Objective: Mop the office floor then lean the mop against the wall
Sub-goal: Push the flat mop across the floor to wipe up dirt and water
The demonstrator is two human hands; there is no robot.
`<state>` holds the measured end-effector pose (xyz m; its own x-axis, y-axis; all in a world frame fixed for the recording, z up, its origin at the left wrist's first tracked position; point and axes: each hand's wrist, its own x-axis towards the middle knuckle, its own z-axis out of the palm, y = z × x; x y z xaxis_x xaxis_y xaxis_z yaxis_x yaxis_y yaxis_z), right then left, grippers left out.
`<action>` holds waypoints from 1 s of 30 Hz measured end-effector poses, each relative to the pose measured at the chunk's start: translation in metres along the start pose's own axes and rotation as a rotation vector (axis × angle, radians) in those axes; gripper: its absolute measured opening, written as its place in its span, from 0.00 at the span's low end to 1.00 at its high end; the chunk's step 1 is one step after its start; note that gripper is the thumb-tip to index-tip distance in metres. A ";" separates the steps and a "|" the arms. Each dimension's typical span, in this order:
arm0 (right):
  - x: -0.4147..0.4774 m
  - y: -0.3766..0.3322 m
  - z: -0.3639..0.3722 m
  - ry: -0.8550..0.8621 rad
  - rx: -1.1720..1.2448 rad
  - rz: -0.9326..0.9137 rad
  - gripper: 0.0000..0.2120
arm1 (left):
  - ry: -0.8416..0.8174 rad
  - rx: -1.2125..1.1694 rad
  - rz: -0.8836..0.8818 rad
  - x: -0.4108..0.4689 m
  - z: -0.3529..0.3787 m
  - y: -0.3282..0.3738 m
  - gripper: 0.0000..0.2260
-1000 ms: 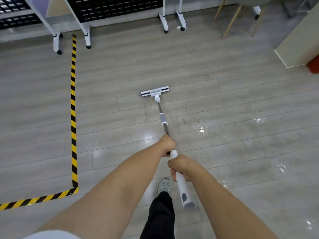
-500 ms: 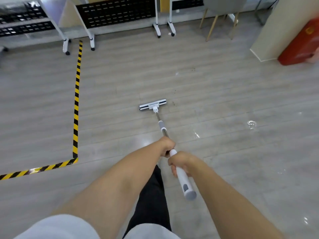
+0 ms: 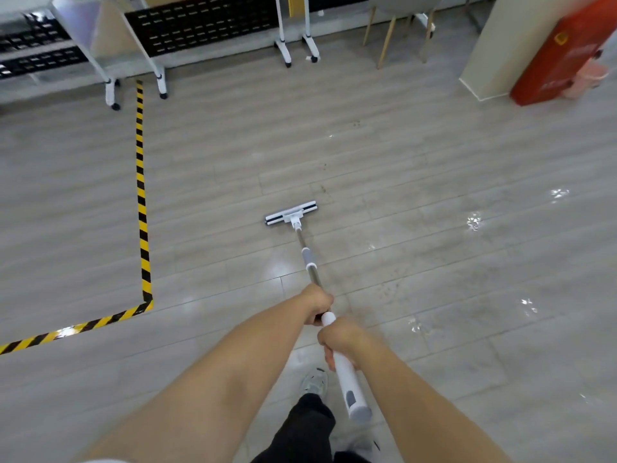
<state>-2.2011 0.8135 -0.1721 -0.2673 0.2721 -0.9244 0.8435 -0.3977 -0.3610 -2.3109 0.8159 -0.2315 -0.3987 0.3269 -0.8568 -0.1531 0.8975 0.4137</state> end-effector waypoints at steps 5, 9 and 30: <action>0.031 -0.037 0.011 0.009 -0.011 0.007 0.10 | -0.007 -0.008 0.023 0.034 -0.032 0.014 0.05; 0.054 -0.066 0.007 0.003 0.008 0.019 0.12 | -0.005 -0.007 0.034 0.058 -0.051 0.036 0.06; -0.018 0.179 -0.034 -0.025 0.010 -0.010 0.08 | -0.022 0.027 0.008 -0.065 0.138 -0.082 0.03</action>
<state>-2.0295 0.7673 -0.2155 -0.2877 0.2540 -0.9234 0.8362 -0.4035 -0.3715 -2.1477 0.7621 -0.2518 -0.3796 0.3403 -0.8603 -0.1258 0.9023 0.4124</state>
